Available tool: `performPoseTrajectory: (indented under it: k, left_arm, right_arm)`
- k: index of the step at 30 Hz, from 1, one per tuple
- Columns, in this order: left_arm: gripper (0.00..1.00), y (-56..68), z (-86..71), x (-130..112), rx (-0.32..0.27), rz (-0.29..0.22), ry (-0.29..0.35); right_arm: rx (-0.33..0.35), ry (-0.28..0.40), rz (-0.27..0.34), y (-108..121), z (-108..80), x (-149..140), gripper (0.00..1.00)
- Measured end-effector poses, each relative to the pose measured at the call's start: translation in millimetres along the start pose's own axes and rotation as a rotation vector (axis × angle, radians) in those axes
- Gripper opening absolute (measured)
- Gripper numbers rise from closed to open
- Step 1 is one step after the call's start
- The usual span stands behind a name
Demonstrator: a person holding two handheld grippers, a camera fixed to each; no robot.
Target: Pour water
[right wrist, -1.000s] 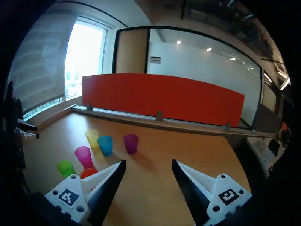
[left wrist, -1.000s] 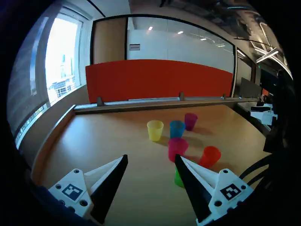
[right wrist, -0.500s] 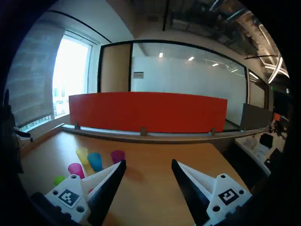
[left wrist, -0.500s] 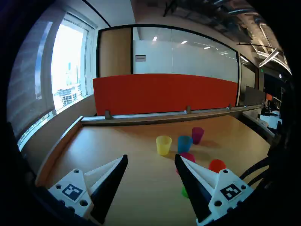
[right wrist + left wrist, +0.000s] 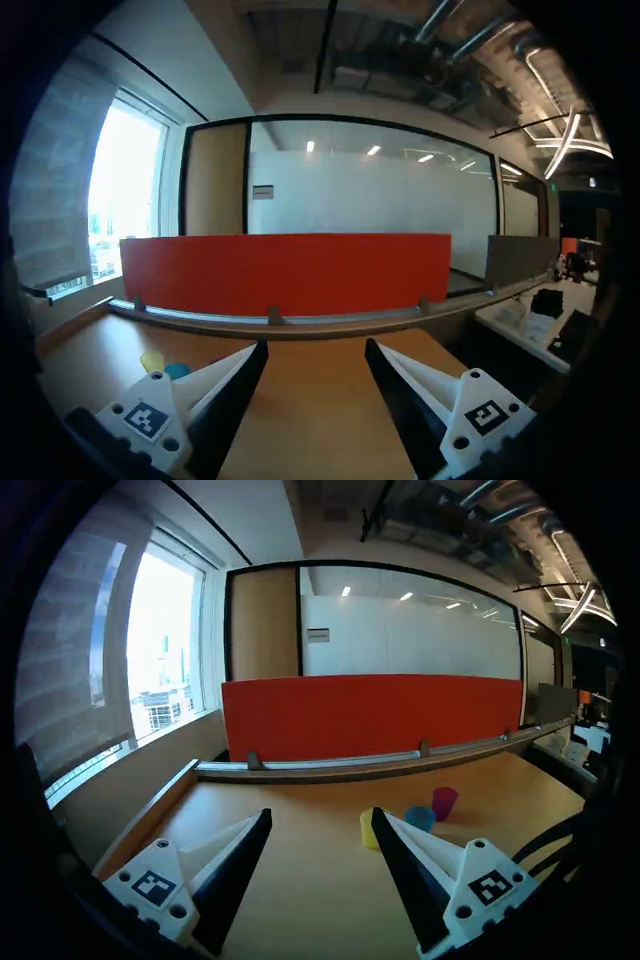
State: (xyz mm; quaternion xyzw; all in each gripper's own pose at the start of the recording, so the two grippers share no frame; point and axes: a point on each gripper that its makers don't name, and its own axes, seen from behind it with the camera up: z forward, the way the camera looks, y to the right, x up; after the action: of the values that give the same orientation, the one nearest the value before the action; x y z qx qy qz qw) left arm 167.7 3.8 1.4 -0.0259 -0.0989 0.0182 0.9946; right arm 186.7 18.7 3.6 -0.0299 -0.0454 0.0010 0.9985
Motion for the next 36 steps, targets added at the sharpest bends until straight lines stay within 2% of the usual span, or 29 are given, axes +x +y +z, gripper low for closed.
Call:
performPoseTrajectory:
  k: [6, 17, 26, 36]
  left_arm:
    - [0.92, -4.3, 4.2, 6, 0.008, 0.006, 0.021]
    - [0.92, -5.3, 10.4, 4, 0.009, -0.02, 0.052]
    - [0.92, -5.2, 16.8, -15, 0.003, -0.026, 0.083]
    - [0.92, -6.7, 27.3, -45, 0.021, -0.015, 0.143]
  right_arm:
    - [0.007, -0.015, -0.01, -5, 3.0, -3, 0.94]
    - [-0.007, -0.012, -0.012, -6, 5.1, 3, 0.94]
    - [-0.006, -0.007, -0.014, -11, 6.6, 0, 0.94]
    - [-0.003, -0.011, 0.003, -18, 6.7, -19, 0.96]
